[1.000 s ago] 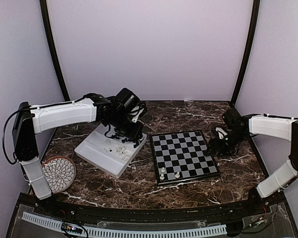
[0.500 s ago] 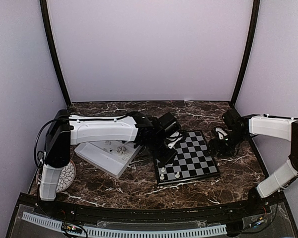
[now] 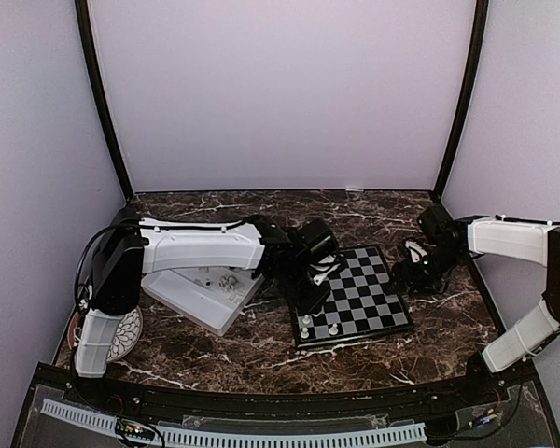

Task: Set up the chess pieces on the board
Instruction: Place the pawn on b2.

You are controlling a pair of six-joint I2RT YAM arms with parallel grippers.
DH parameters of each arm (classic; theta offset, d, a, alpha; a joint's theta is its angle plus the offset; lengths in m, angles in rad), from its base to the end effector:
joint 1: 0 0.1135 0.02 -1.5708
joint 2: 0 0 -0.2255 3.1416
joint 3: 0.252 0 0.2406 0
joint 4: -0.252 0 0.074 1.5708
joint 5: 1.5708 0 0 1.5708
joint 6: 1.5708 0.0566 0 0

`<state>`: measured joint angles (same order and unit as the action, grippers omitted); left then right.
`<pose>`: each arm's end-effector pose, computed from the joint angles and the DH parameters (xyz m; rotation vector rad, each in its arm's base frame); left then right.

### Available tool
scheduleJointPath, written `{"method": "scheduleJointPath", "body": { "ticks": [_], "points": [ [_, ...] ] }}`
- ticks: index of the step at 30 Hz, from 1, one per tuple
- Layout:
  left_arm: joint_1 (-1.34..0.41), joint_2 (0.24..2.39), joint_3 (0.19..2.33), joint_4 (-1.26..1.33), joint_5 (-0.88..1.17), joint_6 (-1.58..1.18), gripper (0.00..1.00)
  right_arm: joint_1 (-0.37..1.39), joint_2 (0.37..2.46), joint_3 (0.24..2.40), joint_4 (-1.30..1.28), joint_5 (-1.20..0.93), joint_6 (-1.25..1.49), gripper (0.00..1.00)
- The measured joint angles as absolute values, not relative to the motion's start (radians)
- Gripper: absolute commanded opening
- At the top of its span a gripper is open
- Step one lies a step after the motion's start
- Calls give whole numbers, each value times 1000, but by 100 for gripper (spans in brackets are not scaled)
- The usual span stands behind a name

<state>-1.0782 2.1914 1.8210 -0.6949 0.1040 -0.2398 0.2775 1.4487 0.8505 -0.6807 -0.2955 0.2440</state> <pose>0.2091 -0.4020 0.1545 1.1541 2.4990 -0.5486 0.2414 0.0859 0.1330 -0.1116 2.8889 0.5252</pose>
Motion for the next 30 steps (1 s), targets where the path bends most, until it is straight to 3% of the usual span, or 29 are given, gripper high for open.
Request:
{"method": "scheduleJointPath", "body": {
  "ticks": [20, 30],
  "points": [
    [-1078, 2239, 1836, -697, 150, -239, 9, 278, 1449, 850, -680, -296, 244, 76],
    [-1078, 2258, 1855, -699, 164, -239, 22, 278, 1457, 848, -680, -296, 244, 76]
  ]
}}
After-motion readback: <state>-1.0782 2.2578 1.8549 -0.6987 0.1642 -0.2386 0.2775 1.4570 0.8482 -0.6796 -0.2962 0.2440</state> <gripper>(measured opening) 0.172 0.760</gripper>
